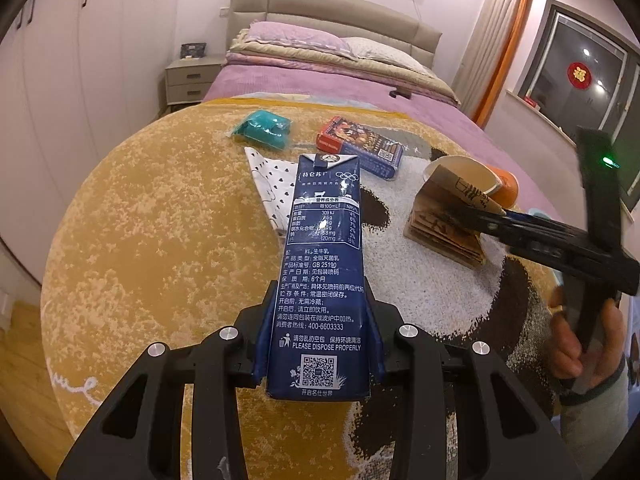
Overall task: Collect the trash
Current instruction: 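Grasp the blue milk carton with the left tool while the right tool grasps the brown paper bag, then carry the carton and paper bag over the blue basket and open both tools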
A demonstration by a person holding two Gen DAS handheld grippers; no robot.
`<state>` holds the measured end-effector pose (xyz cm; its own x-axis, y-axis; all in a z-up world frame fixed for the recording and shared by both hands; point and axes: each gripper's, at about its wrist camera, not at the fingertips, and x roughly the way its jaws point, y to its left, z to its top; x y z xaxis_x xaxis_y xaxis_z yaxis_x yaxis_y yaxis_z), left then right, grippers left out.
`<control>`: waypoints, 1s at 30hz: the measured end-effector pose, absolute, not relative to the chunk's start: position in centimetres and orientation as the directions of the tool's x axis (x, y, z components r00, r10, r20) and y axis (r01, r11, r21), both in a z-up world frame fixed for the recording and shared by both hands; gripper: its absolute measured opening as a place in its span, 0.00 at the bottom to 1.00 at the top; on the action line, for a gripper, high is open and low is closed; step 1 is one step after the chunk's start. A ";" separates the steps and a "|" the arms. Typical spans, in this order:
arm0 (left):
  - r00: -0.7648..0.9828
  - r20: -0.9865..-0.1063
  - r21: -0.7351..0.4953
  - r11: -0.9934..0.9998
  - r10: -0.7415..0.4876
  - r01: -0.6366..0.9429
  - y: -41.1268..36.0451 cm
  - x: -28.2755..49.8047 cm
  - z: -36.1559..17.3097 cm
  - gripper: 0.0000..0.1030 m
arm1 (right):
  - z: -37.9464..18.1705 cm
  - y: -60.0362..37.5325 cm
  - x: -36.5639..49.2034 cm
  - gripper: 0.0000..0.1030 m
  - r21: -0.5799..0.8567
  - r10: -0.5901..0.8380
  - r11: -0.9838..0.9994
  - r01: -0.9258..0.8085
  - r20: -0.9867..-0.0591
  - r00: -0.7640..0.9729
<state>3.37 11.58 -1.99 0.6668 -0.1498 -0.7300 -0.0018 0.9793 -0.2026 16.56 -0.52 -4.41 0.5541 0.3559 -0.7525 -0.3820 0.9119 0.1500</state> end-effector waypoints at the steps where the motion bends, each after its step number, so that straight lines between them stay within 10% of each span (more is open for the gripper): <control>1: 0.666 -0.730 -0.204 0.979 -0.149 -0.004 11.5 3.3 -2.0 0.35 | -4.6 -0.1 16.9 0.31 0.147 0.354 0.911 -0.386 -0.759 0.547; 7: 0.672 -0.724 -0.207 0.978 -0.155 0.003 11.3 2.9 -1.5 0.34 | -4.4 1.2 14.5 0.04 0.126 0.362 0.900 -0.417 -0.749 0.555; 30: 0.764 -0.537 -0.199 0.934 -0.357 0.297 1.0 2.4 8.0 0.34 | 7.9 -9.5 4.4 0.02 0.040 0.117 0.993 -0.112 -0.478 0.870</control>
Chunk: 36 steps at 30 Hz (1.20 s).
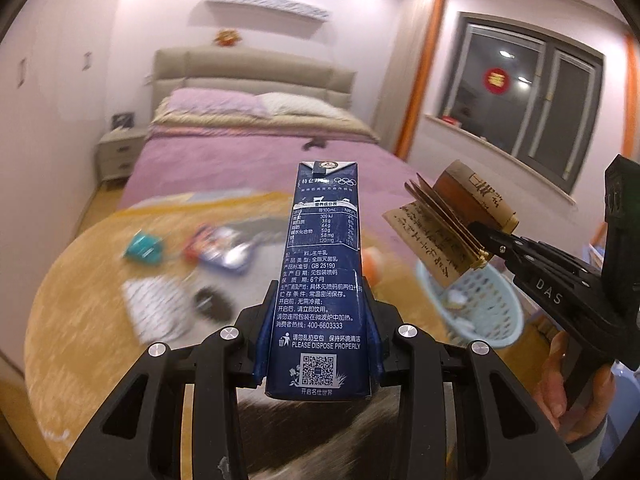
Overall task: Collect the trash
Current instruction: 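Carry the carton and paper bag over the blue basket and open both tools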
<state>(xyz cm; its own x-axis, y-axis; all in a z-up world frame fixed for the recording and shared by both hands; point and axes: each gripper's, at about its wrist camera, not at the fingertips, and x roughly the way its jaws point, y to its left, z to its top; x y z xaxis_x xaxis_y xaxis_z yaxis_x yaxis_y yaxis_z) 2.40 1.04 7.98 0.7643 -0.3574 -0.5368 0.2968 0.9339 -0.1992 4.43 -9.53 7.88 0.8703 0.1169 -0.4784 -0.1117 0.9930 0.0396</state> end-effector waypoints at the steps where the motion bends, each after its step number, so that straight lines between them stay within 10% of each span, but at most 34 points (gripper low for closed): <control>1: 0.760 -0.535 -0.197 0.929 -0.369 0.313 -0.1 2.6 8.1 0.34 | 8.2 -10.7 4.3 0.02 0.038 0.087 0.996 -0.078 -0.469 0.879; 24: 0.551 -0.612 -0.312 0.814 -0.566 0.490 -19.2 13.5 2.2 0.34 | 0.4 -28.6 8.4 0.02 0.153 -0.190 0.912 0.381 -0.665 0.722; 28: 0.553 -0.597 -0.332 0.807 -0.581 0.489 -20.3 14.3 1.9 0.61 | -1.0 -29.8 9.0 0.12 0.155 -0.199 0.895 0.418 -0.700 0.686; 36: 0.568 -0.588 -0.308 0.809 -0.576 0.501 -18.3 12.8 1.5 0.62 | -1.8 -30.2 8.4 0.25 0.191 -0.170 0.887 0.420 -0.711 0.682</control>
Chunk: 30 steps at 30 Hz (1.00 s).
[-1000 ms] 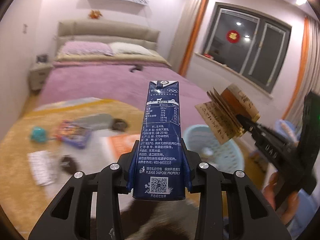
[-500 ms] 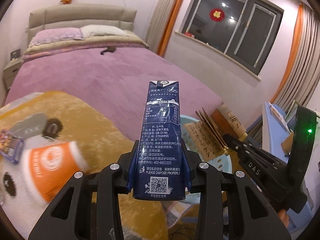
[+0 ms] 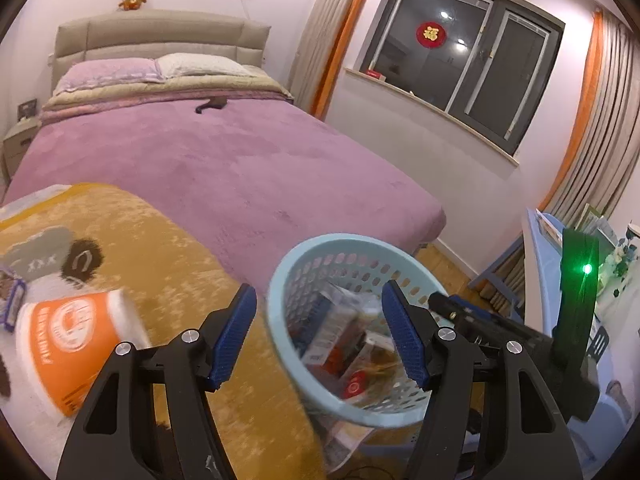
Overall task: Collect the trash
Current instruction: 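Carry the carton and paper bag over the blue basket and open both tools, then move the left tool to the white dotted tissue packet while the right tool approaches the orange paper cup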
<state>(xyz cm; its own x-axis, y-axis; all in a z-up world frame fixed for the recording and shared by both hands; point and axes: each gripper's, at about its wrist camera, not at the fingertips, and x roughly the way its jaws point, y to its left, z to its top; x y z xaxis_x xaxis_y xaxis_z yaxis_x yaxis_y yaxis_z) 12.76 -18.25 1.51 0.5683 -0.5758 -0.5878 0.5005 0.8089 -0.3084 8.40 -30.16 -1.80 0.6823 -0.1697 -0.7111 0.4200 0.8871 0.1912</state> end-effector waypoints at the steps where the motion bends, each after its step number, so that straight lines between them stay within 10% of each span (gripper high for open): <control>1: 0.580 -0.583 -0.304 0.814 -0.569 0.495 -17.6 12.4 1.8 0.62 | -1.6 -30.0 8.3 0.28 0.194 -0.167 0.889 0.414 -0.706 0.688; 17: 0.749 -0.463 -0.309 0.878 -0.474 0.364 -2.8 6.7 7.5 0.66 | 5.3 -16.2 7.7 0.52 0.152 0.013 0.985 0.081 -0.538 0.843; 30: 0.750 -0.655 -0.182 0.982 -0.090 -0.041 10.4 8.9 0.2 0.65 | 0.1 -8.8 13.1 0.55 0.216 0.183 0.974 -0.060 -0.615 0.767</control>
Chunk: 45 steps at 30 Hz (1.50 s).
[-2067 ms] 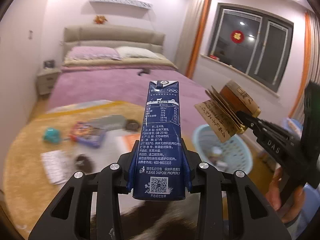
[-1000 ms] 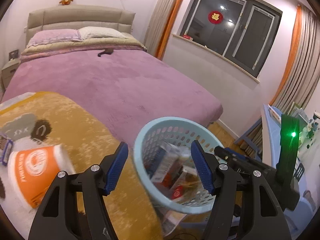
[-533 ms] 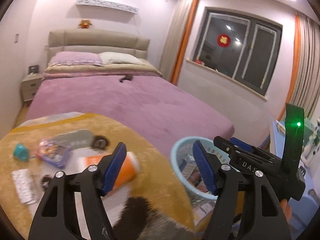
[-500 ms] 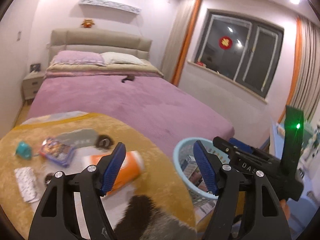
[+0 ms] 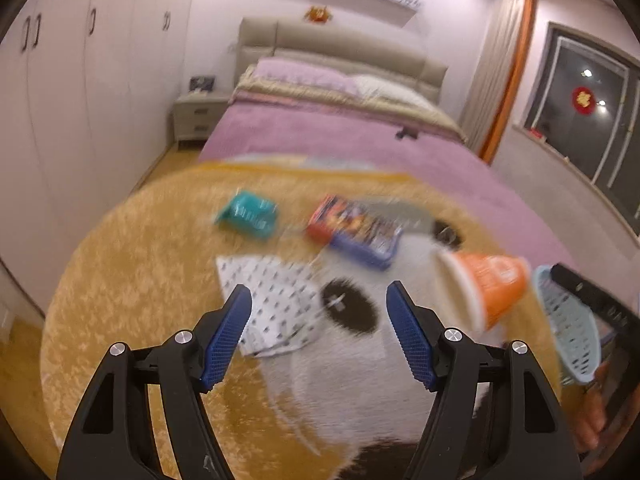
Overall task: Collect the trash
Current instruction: 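Move the left tool to the white dotted tissue packet while the right tool approaches the orange paper cup, then grasp the tissue packet with the left tool while the right tool grasps the orange cup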
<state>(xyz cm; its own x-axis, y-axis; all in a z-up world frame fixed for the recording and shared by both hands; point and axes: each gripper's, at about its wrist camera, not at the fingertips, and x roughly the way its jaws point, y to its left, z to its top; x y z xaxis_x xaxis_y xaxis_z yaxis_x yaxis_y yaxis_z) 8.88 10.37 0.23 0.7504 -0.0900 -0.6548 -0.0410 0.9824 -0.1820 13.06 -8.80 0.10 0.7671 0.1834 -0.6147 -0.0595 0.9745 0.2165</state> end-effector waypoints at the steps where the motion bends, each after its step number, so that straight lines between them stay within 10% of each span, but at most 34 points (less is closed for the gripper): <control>1: 0.736 -0.673 -0.166 0.985 -0.077 -0.048 10.4 9.5 -0.3 0.65 | -0.2 -8.7 13.4 0.57 0.214 0.181 0.975 -0.058 -0.619 0.765; 10: 0.674 -0.739 -0.085 0.993 -0.010 -0.079 10.1 12.2 -3.4 0.60 | -2.5 -8.3 17.2 0.58 0.233 0.216 0.970 -0.074 -0.676 0.704; 26: 0.678 -0.734 -0.150 0.982 -0.034 -0.113 11.7 10.5 -3.7 0.11 | -2.9 -5.0 13.5 0.59 0.294 0.378 0.926 -0.238 -0.677 0.632; 34: 0.714 -0.694 -0.211 0.974 -0.091 -0.080 13.0 8.7 -3.7 0.10 | -1.6 -0.4 8.2 0.59 0.229 0.472 0.869 -0.438 -0.648 0.598; 45: 0.720 -0.683 -0.247 0.966 -0.118 -0.075 13.3 8.5 -4.0 0.10 | -3.0 -2.7 13.2 0.59 0.318 0.426 0.905 -0.284 -0.681 0.596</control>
